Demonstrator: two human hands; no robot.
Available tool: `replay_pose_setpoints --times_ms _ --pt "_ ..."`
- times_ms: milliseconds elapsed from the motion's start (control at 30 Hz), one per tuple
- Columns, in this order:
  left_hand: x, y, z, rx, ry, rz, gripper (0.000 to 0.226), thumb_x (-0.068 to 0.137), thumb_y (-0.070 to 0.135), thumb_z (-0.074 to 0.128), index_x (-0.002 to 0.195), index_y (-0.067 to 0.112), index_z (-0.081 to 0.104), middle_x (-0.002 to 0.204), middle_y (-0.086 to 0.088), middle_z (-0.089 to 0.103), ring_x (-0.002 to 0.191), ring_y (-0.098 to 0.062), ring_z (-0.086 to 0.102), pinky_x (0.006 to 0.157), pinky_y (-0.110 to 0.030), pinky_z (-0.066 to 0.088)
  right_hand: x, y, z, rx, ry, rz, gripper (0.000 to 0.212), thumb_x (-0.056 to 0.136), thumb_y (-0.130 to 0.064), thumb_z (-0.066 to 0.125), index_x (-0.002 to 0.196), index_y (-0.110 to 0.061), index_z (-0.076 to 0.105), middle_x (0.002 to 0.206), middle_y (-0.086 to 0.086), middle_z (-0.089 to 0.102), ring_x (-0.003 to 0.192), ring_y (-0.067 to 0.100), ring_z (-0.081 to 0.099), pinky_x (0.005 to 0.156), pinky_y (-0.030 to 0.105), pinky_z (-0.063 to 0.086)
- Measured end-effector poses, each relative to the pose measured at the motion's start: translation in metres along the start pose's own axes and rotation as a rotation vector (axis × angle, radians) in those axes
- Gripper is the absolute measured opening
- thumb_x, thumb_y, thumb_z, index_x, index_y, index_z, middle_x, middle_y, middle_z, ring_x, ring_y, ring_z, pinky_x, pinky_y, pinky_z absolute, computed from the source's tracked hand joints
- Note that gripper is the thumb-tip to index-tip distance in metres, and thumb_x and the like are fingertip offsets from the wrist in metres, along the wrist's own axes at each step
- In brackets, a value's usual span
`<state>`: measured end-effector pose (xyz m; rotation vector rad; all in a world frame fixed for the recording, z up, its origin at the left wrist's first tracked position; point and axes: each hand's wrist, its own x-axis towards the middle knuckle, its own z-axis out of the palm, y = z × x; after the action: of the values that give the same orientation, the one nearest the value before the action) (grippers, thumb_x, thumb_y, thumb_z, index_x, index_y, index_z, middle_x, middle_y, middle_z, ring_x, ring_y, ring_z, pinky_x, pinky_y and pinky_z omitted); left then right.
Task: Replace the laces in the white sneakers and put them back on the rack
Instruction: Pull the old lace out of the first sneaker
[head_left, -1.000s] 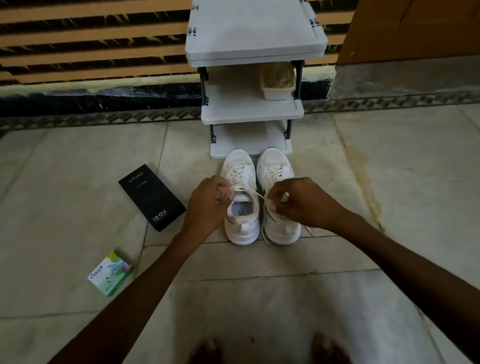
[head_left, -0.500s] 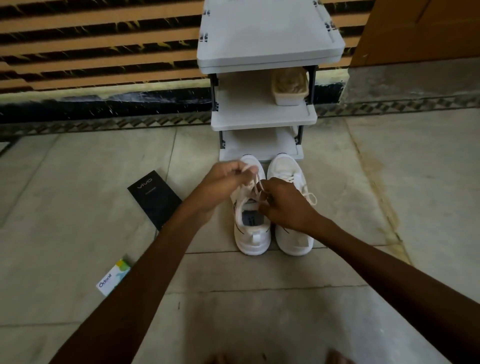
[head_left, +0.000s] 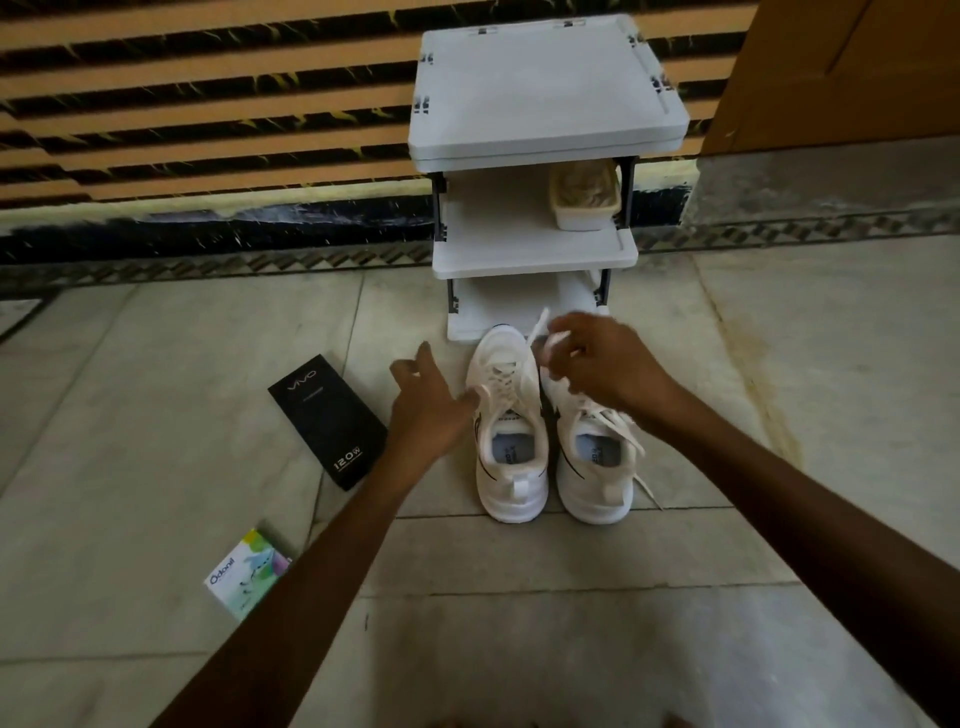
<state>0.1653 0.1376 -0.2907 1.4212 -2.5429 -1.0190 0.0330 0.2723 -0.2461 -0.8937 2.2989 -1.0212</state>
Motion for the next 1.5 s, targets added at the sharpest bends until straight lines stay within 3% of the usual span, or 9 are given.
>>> replay_pose_setpoints --times_ms 133,333,467,867,1000,1100,1167,1300,1500 --pt "-0.009 -0.009 0.029 0.221 0.017 0.213 0.058 0.091 0.034 0.063 0.140 0.017 0.037 0.141 -0.008 0.034 0.115 -0.028 0.053 0.085 -0.033 0.047 -0.012 0.031 0.023 -0.545 -0.124 0.064 0.056 0.085 -0.041 0.068 0.135 -0.023 0.050 0.135 0.007 0.053 0.121 0.030 0.050 0.097 0.043 0.046" --pt "-0.011 -0.007 0.040 0.197 0.047 0.277 0.048 0.085 0.018 0.064 0.129 0.011 0.045 0.113 -0.013 0.064 0.099 -0.031 0.064 0.079 -0.037 0.053 -0.036 0.054 0.045 -0.636 -0.116 0.026 0.068 0.079 -0.036 0.068 0.141 -0.029 0.042 0.154 0.001 0.028 0.138 0.034 0.026 0.100 0.055 0.038" --pt "-0.012 -0.011 0.039 0.104 0.075 0.238 0.053 0.083 0.014 0.065 0.130 0.017 0.040 0.101 -0.009 0.065 0.089 -0.029 0.065 0.066 -0.030 0.048 -0.039 0.063 0.042 -0.596 0.023 -0.012 0.051 0.085 -0.039 0.061 0.134 -0.026 0.053 0.152 -0.001 0.036 0.136 0.032 0.032 0.099 0.052 0.039" --pt "-0.014 -0.013 0.042 0.070 0.122 0.202 0.050 0.084 0.021 0.070 0.125 0.019 0.042 0.096 -0.008 0.068 0.088 -0.026 0.067 0.066 -0.027 0.047 -0.028 0.062 0.042 -0.632 0.037 0.010 0.047 0.085 -0.039 0.060 0.129 -0.022 0.056 0.146 0.003 0.044 0.131 0.035 0.035 0.098 0.051 0.036" --pt "-0.016 -0.014 0.043 0.040 0.132 0.211 0.049 0.084 0.024 0.071 0.124 0.020 0.043 0.098 -0.007 0.069 0.089 -0.024 0.068 0.067 -0.026 0.050 -0.021 0.053 0.045 -0.702 0.240 -0.174 0.031 0.081 -0.036 0.067 0.109 -0.023 0.070 0.122 0.003 0.064 0.115 0.033 0.050 0.091 0.046 0.037" --pt "-0.017 -0.016 0.046 -0.008 0.138 0.238 0.048 0.086 0.026 0.070 0.126 0.019 0.043 0.100 -0.005 0.070 0.088 -0.021 0.068 0.066 -0.021 0.048 -0.016 0.035 0.052 -0.431 0.034 -0.329 0.026 0.082 -0.022 0.070 0.108 -0.020 0.070 0.110 0.003 0.063 0.101 0.025 0.058 0.083 0.038 0.049" --pt "-0.015 -0.017 0.046 -0.019 0.130 0.251 0.052 0.087 0.022 0.069 0.130 0.019 0.040 0.097 -0.005 0.070 0.087 -0.021 0.068 0.068 -0.022 0.048 -0.012 0.030 0.061 -0.512 -0.093 -0.398 0.034 0.081 -0.020 0.073 0.114 -0.020 0.068 0.110 0.004 0.058 0.097 0.023 0.059 0.075 0.033 0.051" --pt "-0.010 -0.019 0.040 -0.034 0.084 0.254 0.059 0.086 0.016 0.070 0.134 0.020 0.036 0.091 -0.002 0.072 0.083 -0.018 0.068 0.073 -0.026 0.051 -0.005 0.037 0.076 -0.579 -0.054 -0.411 0.041 0.076 -0.026 0.078 0.114 -0.021 0.065 0.104 0.003 0.057 0.089 0.023 0.060 0.067 0.030 0.049" --pt "-0.004 -0.020 0.032 -0.110 0.007 0.202 0.051 0.086 0.020 0.071 0.126 0.017 0.039 0.092 -0.001 0.066 0.080 -0.013 0.059 0.072 -0.024 0.045 -0.004 0.048 0.085 -0.513 0.062 -0.426 0.035 0.065 0.001 0.075 0.098 -0.011 0.071 0.088 0.009 0.062 0.076 0.030 0.061 0.060 0.024 0.036"
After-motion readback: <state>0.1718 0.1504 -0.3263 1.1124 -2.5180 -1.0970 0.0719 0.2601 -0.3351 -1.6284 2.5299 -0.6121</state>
